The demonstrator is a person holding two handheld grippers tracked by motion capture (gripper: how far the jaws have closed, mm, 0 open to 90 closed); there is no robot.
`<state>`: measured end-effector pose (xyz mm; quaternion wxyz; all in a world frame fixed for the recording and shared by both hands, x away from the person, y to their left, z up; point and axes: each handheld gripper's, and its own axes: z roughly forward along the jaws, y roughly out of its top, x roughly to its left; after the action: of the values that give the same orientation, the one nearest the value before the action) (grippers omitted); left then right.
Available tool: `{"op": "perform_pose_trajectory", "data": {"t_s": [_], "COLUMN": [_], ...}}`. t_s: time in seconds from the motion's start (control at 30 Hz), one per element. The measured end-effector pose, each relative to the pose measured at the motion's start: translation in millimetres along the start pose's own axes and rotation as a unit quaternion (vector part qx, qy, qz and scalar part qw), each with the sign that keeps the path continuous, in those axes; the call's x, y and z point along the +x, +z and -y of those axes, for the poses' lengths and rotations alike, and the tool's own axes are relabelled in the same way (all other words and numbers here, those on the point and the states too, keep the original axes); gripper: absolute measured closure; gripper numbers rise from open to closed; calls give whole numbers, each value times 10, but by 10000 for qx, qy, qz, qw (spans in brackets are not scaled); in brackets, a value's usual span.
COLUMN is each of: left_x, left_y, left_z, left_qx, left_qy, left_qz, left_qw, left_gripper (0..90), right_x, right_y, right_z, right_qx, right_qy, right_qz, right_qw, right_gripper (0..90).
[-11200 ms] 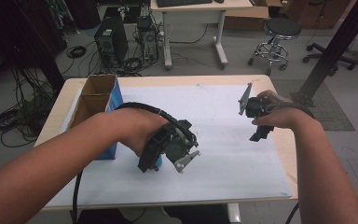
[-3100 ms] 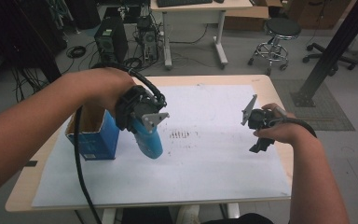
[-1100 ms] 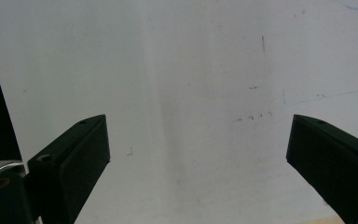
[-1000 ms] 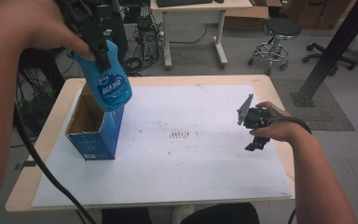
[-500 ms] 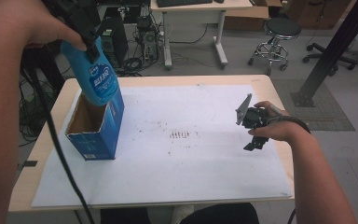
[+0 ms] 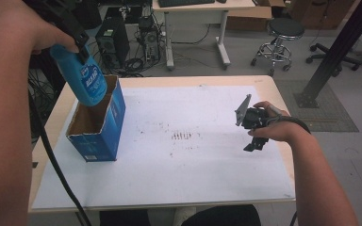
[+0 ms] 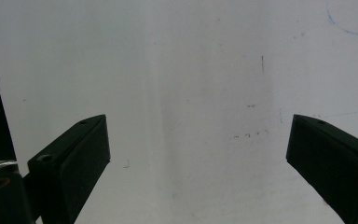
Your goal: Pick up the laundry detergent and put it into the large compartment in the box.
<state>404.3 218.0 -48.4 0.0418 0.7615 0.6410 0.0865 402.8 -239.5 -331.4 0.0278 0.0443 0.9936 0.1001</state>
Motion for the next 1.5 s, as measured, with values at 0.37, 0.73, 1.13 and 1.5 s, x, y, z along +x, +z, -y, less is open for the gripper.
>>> {"op": "perform_pose_trajectory", "data": {"t_s": [0.37,0.73,1.13,1.5], "left_x": [172,202,234,246], "left_y": [115,360,777,1111], "left_z": [27,39,77,102], "left_qx": [-63,14,172,262], "left_qy": [-444,-544,-538,-617], "left_qz": [-144,-114,-2,-154], "left_qw": [9989,9985,9984,9976], "left_gripper": [380,380,380,380], "right_x": [-1,-4,10,18], "right_y": [1,7,25,55], "right_z": [-3,-42,-47,-49], "right_qx": [10,-4,10,23], "right_qy": [-17,-66,-80,-113], "right_qz": [-6,-9,-7,-24], "right_qw": [10000,10000,10000,9999], "right_gripper": [61,61,61,61]}}
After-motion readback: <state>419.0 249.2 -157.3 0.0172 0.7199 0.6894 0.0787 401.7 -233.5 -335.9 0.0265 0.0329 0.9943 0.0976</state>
